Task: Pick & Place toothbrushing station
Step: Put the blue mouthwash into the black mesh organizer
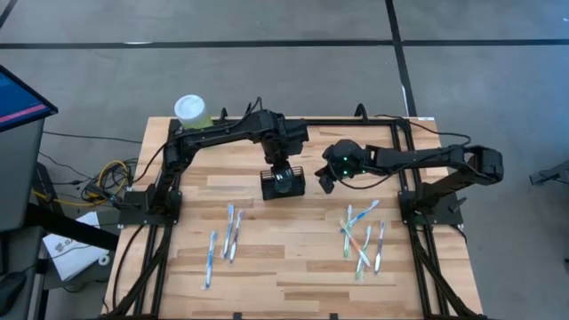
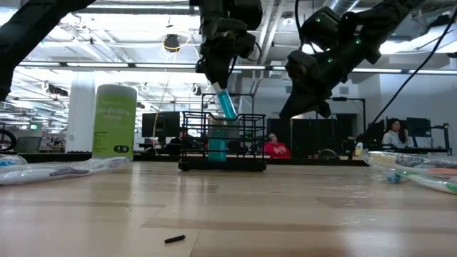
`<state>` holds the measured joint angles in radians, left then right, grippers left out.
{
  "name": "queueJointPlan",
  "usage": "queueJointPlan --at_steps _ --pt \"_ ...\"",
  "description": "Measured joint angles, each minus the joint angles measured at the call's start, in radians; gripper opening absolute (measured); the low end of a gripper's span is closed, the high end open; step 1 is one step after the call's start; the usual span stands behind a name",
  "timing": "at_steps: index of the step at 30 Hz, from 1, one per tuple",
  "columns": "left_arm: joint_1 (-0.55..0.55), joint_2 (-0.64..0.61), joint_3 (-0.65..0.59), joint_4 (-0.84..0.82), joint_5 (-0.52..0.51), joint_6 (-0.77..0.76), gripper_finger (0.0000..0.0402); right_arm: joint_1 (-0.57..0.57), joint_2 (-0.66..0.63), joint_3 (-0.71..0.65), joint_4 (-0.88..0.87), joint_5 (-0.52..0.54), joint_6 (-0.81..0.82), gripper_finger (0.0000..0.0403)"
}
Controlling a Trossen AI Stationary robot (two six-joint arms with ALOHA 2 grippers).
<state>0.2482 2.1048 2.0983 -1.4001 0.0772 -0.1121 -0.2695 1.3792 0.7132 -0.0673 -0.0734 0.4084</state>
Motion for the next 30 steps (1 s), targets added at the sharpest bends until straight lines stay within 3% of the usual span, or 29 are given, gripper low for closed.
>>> queueJointPlan --at_steps 30 --pt "-0.005 0.060 0.000 0.008 0.008 0.037 0.0085 0.001 0.000 0.000 0.018 0.000 0.002 0.0000"
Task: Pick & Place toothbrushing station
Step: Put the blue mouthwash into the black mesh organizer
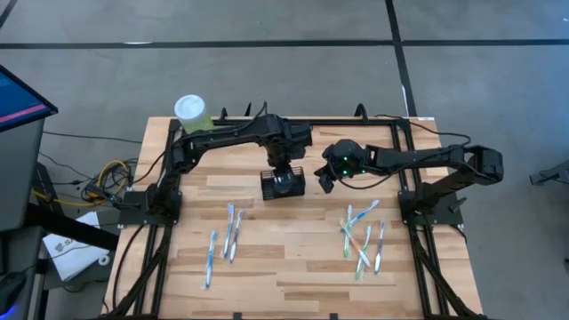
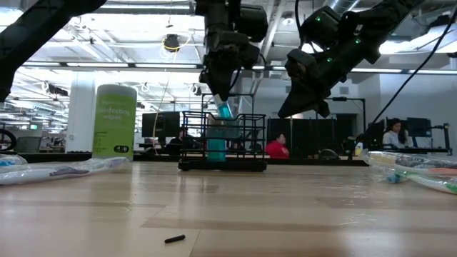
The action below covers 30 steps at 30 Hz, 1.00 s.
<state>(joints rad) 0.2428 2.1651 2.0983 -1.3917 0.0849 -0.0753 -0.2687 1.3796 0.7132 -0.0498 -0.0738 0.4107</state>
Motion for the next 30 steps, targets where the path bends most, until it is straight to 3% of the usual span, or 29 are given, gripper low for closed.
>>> queueJointPlan --at_steps 16,20,25,30 --pt "-0.010 0.004 0.000 0.025 -0.018 0.073 0.0085 0.000 0.000 0.000 0.010 0.000 -0.007 0.0000" --pt "-0.011 0.004 0.000 0.025 -0.036 0.183 0.0085 0.000 0.000 0.000 0.013 0.000 -0.014 0.0000" --pt "-0.028 0.004 0.000 0.024 -0.135 0.338 0.0085 0.000 0.000 0.000 0.013 0.000 -0.010 0.0000" --pt "-0.036 0.004 0.000 0.038 -0.142 0.439 0.0085 0.000 0.000 0.000 0.013 0.000 -0.010 0.0000"
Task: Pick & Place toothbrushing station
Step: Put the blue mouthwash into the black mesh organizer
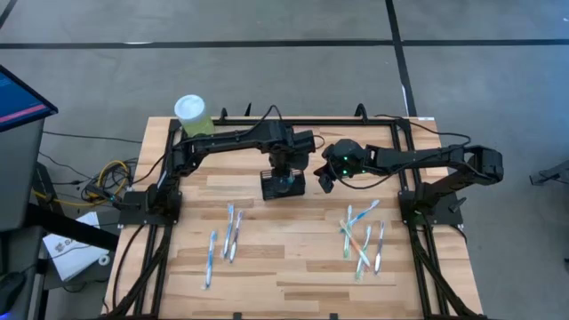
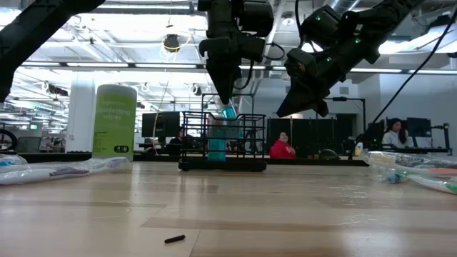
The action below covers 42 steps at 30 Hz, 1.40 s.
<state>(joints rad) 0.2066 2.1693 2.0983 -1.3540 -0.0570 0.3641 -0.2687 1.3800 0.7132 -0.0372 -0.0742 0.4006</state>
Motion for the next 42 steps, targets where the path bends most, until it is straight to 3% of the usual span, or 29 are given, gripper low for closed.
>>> queueJointPlan --at_steps 10,35,42 --pt "-0.005 0.000 0.000 0.009 0.001 0.100 0.0085 0.000 0.000 0.000 0.000 0.000 0.000 0.0000" --pt "-0.031 0.007 0.000 -0.019 -0.011 0.100 0.0085 0.000 0.000 0.000 0.016 -0.002 -0.005 0.0000" --pt "-0.031 0.008 -0.065 -0.010 -0.009 0.100 0.0085 0.000 0.000 0.000 0.016 -0.002 -0.008 0.0000"
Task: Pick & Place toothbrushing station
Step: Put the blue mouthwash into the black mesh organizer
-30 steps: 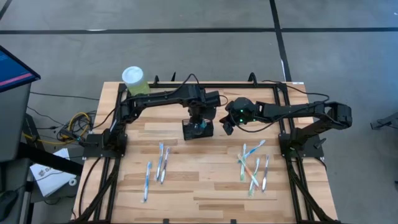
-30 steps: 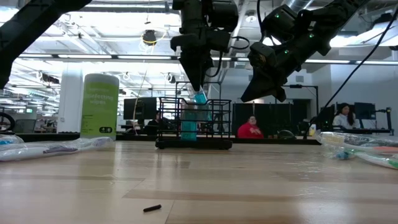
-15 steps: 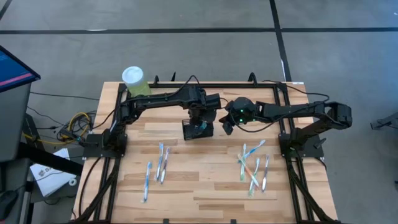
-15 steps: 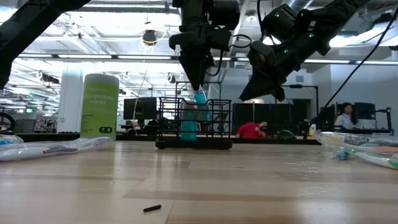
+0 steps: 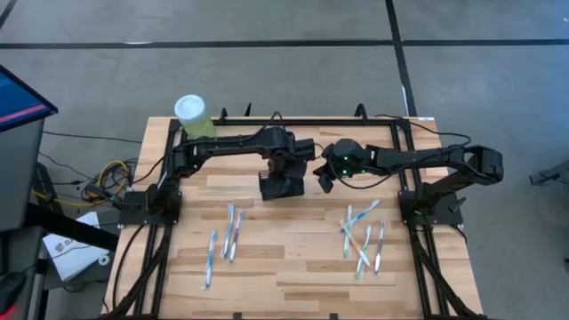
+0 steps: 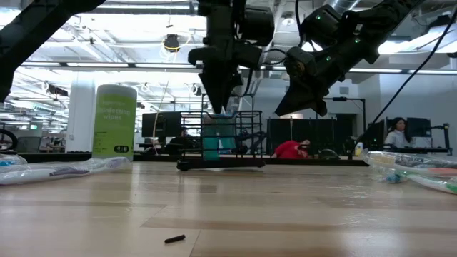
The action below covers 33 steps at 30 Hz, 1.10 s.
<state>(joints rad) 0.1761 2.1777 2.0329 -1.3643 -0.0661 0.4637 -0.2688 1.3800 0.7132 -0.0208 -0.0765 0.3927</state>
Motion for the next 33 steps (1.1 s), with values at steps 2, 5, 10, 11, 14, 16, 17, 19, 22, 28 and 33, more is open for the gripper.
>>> queueJointPlan --at_steps 2,5,10,11,14,16,17,19,22,28,33 --pt "0.000 0.000 -0.001 0.001 0.001 0.000 0.0085 0.000 0.000 0.000 0.002 0.000 0.000 0.0000" --pt "0.000 0.000 -0.001 0.009 0.000 0.001 0.0085 0.000 0.000 0.000 0.003 0.000 0.000 0.0000" --pt "0.000 0.000 -0.001 0.005 0.001 0.001 0.0085 0.000 0.000 0.000 0.006 0.000 0.000 0.0000" --pt "0.000 0.000 -0.001 0.005 0.002 0.002 0.0085 0.000 0.000 0.000 0.006 0.000 0.000 0.0000" --pt "0.000 0.000 -0.001 0.006 0.006 0.003 0.0085 0.000 0.000 0.000 0.007 0.001 0.000 0.0000" --pt "0.000 0.000 -0.001 0.009 0.009 0.003 0.0085 0.000 0.000 0.000 0.007 0.003 0.000 0.0000" --pt "0.000 0.000 -0.002 0.010 0.009 0.003 0.0087 0.000 0.000 0.000 0.007 0.003 0.000 0.0000" --pt "0.000 0.000 -0.002 0.013 0.010 0.003 0.0089 0.000 0.000 0.000 0.008 0.003 0.000 0.0000" --pt "-0.001 0.000 -0.002 0.018 0.010 0.003 0.0087 0.000 0.000 0.000 0.008 0.003 -0.003 0.0000" --pt "-0.001 0.000 -0.002 0.026 0.010 0.003 0.0085 0.000 0.000 0.000 0.008 0.003 -0.003 0.0000" --pt "-0.001 0.000 -0.031 0.053 0.011 0.003 0.0085 0.000 0.000 0.000 0.008 0.003 -0.003 0.0000"
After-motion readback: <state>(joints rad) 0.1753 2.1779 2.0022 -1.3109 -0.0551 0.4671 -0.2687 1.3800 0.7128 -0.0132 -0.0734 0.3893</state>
